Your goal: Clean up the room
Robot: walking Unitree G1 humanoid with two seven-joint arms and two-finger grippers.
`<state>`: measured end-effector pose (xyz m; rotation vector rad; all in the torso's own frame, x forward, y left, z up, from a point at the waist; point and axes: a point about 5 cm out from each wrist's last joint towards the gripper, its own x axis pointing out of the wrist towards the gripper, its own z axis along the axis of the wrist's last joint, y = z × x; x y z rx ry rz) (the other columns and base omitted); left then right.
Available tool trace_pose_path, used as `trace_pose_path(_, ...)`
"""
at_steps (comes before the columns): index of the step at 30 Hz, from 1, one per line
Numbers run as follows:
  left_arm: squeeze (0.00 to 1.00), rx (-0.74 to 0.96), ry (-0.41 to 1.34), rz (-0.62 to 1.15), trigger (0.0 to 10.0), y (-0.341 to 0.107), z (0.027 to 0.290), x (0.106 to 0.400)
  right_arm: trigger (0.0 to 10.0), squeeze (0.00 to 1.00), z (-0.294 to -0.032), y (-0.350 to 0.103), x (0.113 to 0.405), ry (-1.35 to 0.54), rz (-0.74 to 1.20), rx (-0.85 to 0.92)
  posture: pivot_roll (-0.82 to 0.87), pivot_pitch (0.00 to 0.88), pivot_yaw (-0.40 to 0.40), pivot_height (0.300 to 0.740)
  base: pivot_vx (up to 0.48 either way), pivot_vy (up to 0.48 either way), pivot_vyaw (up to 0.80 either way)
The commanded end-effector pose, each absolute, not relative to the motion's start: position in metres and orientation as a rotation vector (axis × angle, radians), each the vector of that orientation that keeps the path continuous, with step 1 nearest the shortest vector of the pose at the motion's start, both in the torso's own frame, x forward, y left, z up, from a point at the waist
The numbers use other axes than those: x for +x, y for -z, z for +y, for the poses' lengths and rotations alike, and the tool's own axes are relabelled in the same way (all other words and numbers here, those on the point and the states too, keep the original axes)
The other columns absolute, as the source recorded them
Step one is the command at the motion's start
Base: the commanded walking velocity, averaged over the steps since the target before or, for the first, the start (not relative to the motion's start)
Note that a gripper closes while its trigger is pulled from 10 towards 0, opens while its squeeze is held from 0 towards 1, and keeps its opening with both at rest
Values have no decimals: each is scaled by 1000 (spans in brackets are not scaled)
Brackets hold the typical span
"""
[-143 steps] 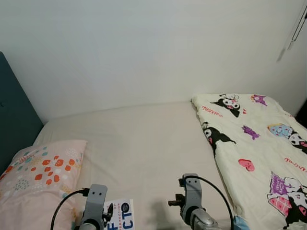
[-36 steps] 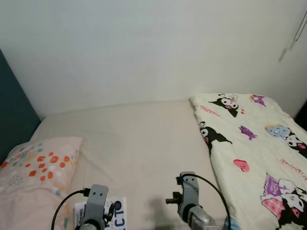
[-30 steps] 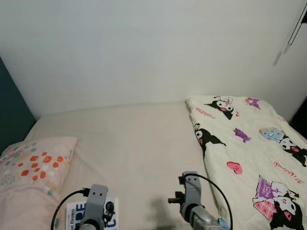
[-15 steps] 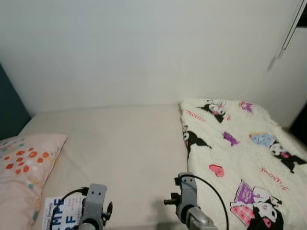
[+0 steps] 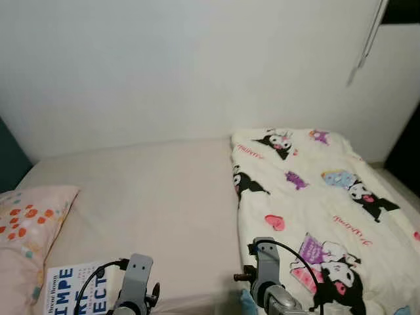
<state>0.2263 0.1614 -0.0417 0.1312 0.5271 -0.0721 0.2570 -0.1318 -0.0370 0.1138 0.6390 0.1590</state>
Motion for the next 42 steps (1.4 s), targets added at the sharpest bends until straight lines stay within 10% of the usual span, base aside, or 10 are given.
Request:
trace_pose_path(1, 0, 155, 77, 537, 10000, 43, 164, 223, 10000, 0, -130, 39, 255, -156, 650, 123, 59, 8, -13, 740, 0, 0, 0)
trace_pose_path(42, 0, -24, 18, 251, 10000, 0, 145, 259, 10000, 0, -137, 8, 265, -246, 334, -71, 47, 9, -6, 740, 0, 0, 0)
